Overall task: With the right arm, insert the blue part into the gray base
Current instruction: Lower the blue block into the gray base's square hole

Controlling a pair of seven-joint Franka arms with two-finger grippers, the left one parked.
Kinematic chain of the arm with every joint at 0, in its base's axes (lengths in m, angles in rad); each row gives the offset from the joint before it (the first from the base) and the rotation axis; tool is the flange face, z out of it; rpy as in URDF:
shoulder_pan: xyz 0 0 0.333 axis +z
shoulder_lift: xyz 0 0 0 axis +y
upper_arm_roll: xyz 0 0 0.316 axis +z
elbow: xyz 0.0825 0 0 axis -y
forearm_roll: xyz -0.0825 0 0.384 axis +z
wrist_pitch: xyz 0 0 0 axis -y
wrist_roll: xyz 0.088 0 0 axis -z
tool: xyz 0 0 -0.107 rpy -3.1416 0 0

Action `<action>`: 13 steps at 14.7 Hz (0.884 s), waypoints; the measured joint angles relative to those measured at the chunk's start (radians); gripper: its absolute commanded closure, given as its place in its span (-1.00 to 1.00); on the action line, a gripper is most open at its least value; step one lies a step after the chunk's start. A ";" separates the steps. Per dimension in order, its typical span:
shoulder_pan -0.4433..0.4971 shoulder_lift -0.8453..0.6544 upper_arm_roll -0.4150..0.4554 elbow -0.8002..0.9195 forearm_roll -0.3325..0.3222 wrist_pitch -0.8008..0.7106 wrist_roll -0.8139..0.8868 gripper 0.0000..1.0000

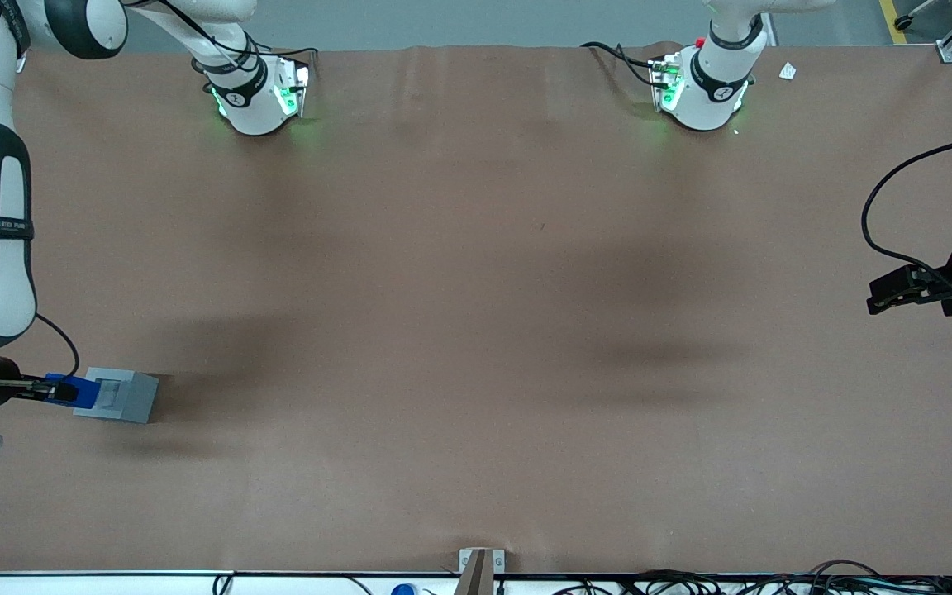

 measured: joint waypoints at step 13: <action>-0.002 0.002 0.001 -0.085 0.000 0.051 -0.038 0.99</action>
